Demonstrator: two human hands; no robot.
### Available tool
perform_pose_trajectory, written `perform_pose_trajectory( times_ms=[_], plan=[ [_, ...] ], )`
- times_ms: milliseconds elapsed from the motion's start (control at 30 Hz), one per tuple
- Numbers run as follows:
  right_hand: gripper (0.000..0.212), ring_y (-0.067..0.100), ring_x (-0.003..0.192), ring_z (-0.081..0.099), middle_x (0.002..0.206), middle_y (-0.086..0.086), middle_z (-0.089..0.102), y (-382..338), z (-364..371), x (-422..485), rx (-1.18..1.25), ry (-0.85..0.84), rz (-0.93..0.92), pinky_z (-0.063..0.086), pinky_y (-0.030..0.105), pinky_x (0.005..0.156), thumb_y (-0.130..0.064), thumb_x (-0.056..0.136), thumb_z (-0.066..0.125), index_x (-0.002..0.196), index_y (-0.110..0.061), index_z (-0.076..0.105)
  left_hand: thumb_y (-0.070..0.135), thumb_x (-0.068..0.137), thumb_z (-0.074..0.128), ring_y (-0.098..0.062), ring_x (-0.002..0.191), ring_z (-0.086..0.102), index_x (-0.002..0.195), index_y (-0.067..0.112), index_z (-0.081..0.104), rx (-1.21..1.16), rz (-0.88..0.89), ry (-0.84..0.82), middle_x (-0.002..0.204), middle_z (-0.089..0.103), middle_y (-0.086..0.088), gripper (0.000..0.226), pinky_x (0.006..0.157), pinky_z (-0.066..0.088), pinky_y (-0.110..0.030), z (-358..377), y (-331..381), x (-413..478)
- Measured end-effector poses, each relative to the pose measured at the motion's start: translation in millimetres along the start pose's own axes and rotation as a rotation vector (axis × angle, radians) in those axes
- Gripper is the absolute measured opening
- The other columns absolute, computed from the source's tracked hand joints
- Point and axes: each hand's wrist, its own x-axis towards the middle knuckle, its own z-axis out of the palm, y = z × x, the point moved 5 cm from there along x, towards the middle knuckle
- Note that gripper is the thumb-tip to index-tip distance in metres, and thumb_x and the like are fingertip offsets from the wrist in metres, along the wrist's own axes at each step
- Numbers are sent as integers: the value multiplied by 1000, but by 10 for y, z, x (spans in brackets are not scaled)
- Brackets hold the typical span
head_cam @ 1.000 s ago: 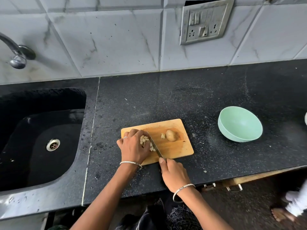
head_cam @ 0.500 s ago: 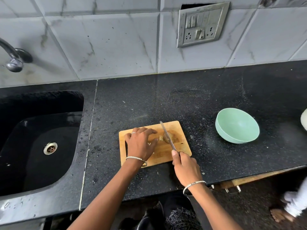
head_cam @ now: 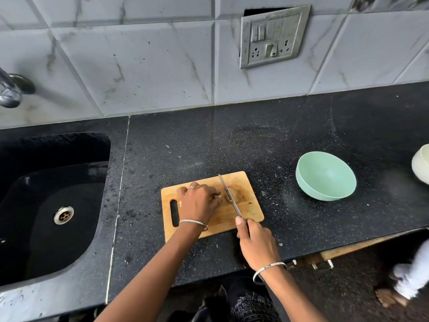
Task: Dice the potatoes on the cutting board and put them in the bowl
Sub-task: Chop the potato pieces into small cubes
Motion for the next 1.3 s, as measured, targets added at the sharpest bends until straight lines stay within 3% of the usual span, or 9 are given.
perform_pose_trajectory(
  times_ms=[200,467,633,867,1133,1300],
  plan=[
    [49,28,78,62,76,1,63,-11,114,-66,-3,-51,6,48,41,73,-56,99,25,82,-22,56,45,81,67,-12,104,52,102,40,69,-81,-99,9,97,68,15,22,79,24,-34,-53,-143,-111],
    [46,35,95,61,94,8,66,-13,169,-70,-71,-59,62,41,39,72,-54,100,24,90,-22,56,46,76,72,-13,106,51,105,39,68,-72,-139,-3,95,70,16,30,81,23,-36,-109,-189,-139],
    [47,35,98,61,98,8,66,-37,145,-83,-83,-70,62,39,38,72,-54,100,25,97,-22,59,45,76,73,-14,103,49,96,38,72,-24,-166,19,91,69,15,21,78,20,-35,-127,-178,-139],
    [46,36,98,61,99,9,65,-126,174,-117,-120,-120,38,38,39,68,-55,100,24,93,-22,55,41,76,74,-15,98,47,86,38,75,-16,-212,39,89,68,11,12,74,14,-34,-114,-195,-149],
    [43,34,90,62,87,6,64,-105,161,-90,-77,-86,28,39,39,66,-56,100,23,81,-27,48,41,75,74,-14,97,46,84,37,75,-90,-212,36,90,68,12,10,80,20,-36,-79,-210,-105],
    [45,34,91,62,91,6,65,-62,200,-68,-127,-111,8,43,41,68,-58,99,22,83,-26,49,41,74,75,-14,95,46,82,37,75,-91,-217,52,86,69,13,8,80,20,-37,-82,-220,-111]
  ],
)
